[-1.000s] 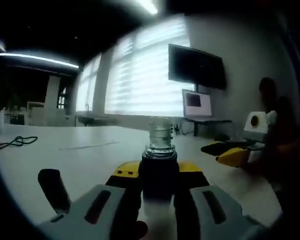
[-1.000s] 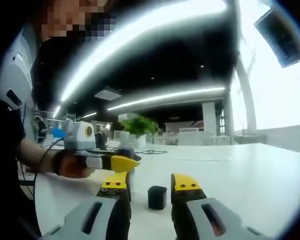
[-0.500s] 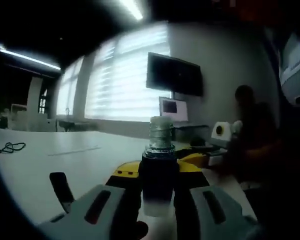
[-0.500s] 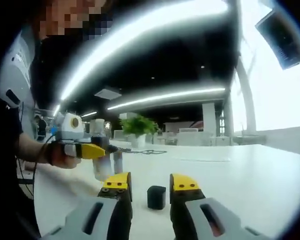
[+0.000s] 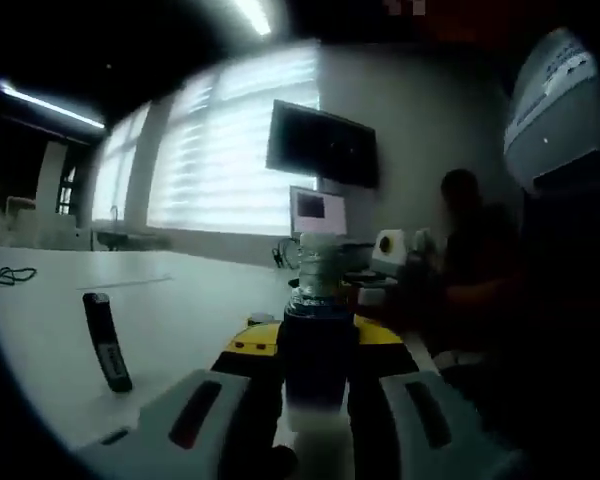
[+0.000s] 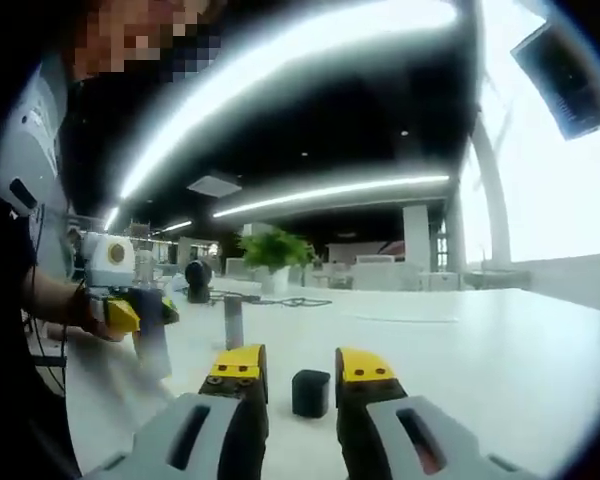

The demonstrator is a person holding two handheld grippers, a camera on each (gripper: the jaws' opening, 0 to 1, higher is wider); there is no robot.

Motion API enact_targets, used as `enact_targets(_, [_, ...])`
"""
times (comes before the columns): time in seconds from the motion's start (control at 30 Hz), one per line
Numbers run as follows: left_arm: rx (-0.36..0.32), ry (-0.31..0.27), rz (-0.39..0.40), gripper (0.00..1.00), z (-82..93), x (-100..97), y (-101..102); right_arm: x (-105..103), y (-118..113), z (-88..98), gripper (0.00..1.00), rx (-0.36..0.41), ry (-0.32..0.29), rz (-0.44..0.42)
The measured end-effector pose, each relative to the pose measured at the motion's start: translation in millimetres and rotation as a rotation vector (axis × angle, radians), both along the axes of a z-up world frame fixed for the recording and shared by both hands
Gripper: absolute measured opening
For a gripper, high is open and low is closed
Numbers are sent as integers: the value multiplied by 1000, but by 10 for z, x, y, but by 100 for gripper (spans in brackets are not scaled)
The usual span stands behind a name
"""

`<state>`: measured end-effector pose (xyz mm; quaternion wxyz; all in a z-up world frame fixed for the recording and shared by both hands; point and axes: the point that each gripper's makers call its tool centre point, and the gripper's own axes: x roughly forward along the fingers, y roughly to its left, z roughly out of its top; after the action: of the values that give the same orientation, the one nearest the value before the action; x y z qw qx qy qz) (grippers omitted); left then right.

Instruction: Pick up cosmetic bottle twist off cap place on table pick up cap screw tight cap place on table

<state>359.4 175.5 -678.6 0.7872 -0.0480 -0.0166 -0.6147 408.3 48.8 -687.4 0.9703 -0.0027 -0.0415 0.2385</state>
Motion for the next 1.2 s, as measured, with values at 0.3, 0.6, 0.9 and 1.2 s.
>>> enact_targets(0.3, [57, -57, -73, 14, -115, -172, -73, 16, 7, -32, 20, -12, 14, -2])
enact_targets(0.6, [54, -21, -82, 14, -134, -147, -68, 141, -80, -101, 24, 32, 88, -116])
enact_targets(0.9, [46, -11, -78, 14, -134, -133, -48, 295, 127, -313, 26, -46, 191, -189])
enact_targets(1.2, [52, 9, -86, 14, -171, -147, -28, 384, 174, -467, 24, -89, 263, -255])
